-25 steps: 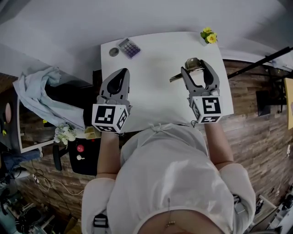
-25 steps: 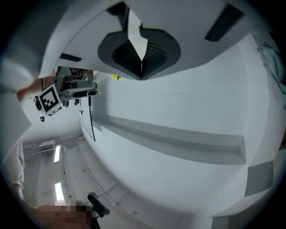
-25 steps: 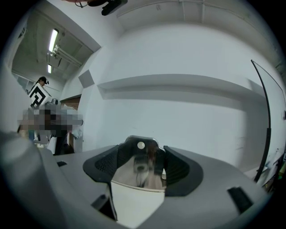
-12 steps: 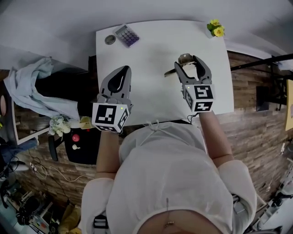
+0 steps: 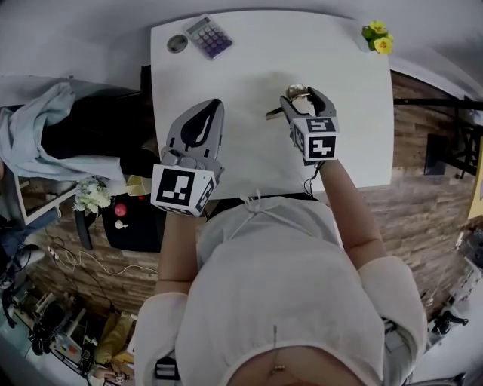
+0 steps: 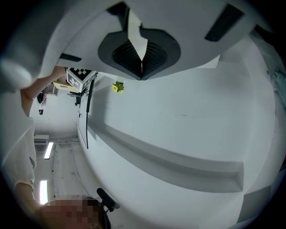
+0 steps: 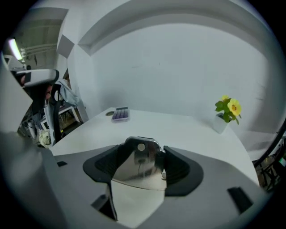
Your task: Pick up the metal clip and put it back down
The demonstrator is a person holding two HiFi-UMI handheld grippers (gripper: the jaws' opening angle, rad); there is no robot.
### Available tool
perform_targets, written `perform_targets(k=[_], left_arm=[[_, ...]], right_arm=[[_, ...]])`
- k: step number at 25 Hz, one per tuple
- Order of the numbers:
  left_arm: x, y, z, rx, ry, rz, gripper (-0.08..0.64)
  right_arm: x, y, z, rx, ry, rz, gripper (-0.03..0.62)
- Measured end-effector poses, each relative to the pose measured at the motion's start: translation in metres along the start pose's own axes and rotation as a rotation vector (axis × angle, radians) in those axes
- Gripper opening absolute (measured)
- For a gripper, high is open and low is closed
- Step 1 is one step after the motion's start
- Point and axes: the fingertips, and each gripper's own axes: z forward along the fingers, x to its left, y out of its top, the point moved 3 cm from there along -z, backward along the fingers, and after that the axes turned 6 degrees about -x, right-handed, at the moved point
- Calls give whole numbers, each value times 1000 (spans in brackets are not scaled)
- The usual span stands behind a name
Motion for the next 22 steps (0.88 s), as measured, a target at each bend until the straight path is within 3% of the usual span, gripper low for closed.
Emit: perform_targets(k=[11, 22], left_arm=[[13, -25, 11, 45, -6, -7, 18], [11, -36, 11, 67, -4, -25, 18]], right_arm=[[-2, -53, 41, 203, -9, 14, 310], [-3, -63, 46, 245, -28, 37, 317]])
